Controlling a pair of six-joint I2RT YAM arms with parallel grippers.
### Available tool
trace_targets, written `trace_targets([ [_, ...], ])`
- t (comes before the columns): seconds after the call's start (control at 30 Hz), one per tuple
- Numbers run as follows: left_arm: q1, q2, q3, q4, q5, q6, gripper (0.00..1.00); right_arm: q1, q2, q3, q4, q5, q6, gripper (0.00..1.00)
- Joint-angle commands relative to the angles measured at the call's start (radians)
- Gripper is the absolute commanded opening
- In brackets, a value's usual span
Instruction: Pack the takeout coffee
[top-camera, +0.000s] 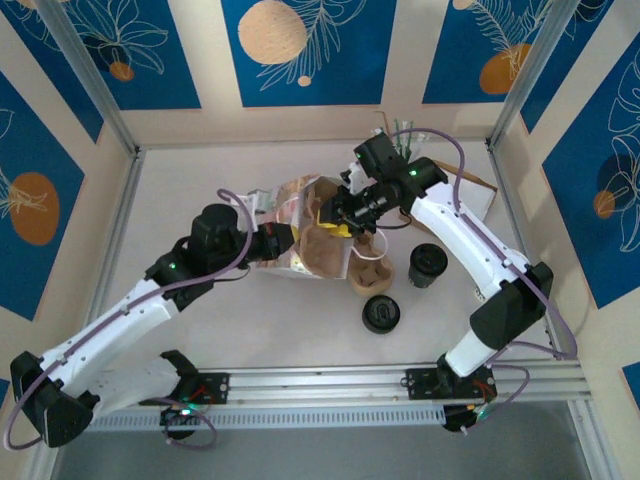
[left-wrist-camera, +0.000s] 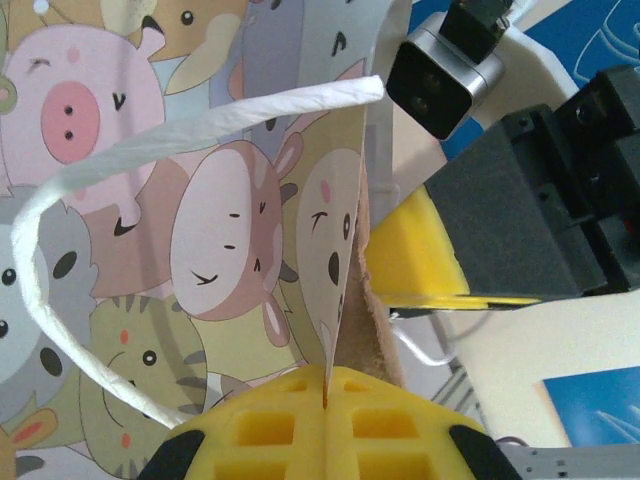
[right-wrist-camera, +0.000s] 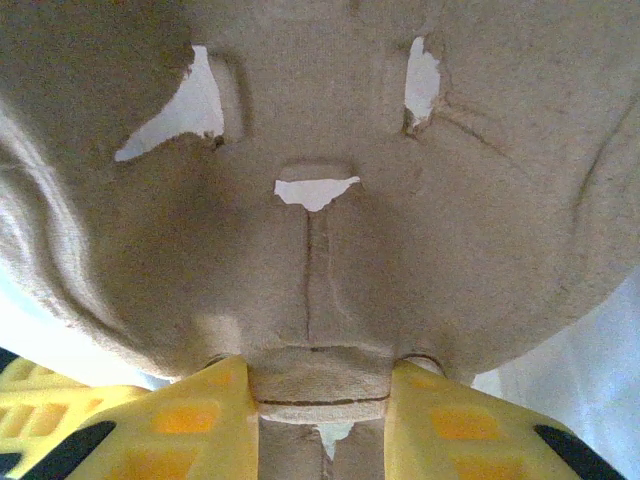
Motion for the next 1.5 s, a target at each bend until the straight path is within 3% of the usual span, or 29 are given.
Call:
trace_targets([
  [0.0, 0.0, -0.045, -0.057, 0.146, 0.02, -0.158, 0.0, 0.036, 0.028, 0.053, -0.133, 0.075, -0.028, 0.32],
  [0.47, 0.028, -0.139, -0.208, 0.386, 0.064, -0.469, 0.02, 0.109, 0.114, 0.273, -0.316, 0.193, -0.005, 0.31],
  [1.47, 0.046, -0.181, -0.305, 0.368, 0.13, -0.475, 0.01, 0.037, 0.218, 0.382, -0.321, 0.2, -0.011, 0.3],
])
